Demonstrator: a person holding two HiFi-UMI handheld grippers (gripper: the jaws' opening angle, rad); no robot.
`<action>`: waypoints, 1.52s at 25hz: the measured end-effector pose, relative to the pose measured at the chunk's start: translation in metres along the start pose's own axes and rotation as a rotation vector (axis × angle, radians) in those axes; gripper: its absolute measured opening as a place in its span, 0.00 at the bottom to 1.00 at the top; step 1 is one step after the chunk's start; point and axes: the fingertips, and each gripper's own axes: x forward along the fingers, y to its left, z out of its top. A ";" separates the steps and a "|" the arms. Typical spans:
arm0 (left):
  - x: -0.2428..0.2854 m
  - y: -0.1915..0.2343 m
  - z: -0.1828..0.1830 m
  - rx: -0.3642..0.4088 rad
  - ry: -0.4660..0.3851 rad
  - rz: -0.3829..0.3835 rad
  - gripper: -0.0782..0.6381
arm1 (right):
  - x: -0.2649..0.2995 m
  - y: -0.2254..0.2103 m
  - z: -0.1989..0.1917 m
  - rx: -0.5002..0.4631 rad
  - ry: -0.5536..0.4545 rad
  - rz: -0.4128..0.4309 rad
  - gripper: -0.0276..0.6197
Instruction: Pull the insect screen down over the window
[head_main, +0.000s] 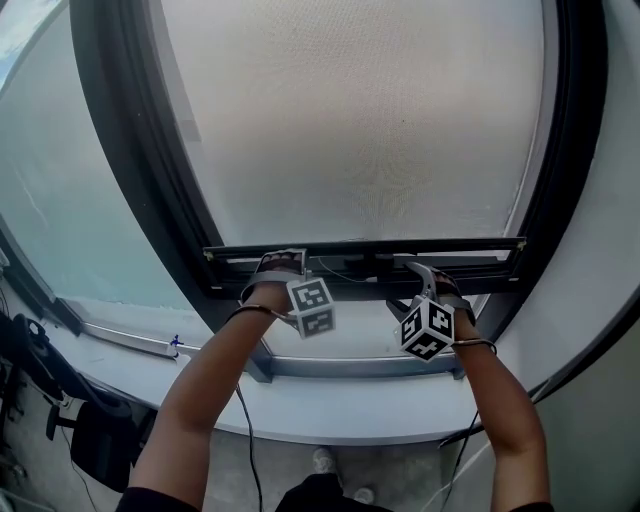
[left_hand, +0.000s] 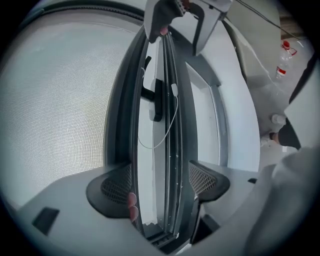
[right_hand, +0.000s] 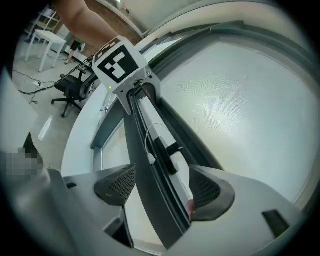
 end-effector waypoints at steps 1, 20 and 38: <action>0.000 0.000 0.000 -0.002 -0.001 -0.003 0.61 | 0.006 0.006 -0.001 0.001 0.005 0.017 0.57; -0.001 0.002 0.003 -0.018 -0.018 0.012 0.61 | 0.067 0.023 0.003 -0.096 0.074 0.143 0.18; -0.001 0.002 0.004 -0.031 -0.037 -0.001 0.61 | 0.069 0.024 0.008 -0.135 0.116 0.250 0.11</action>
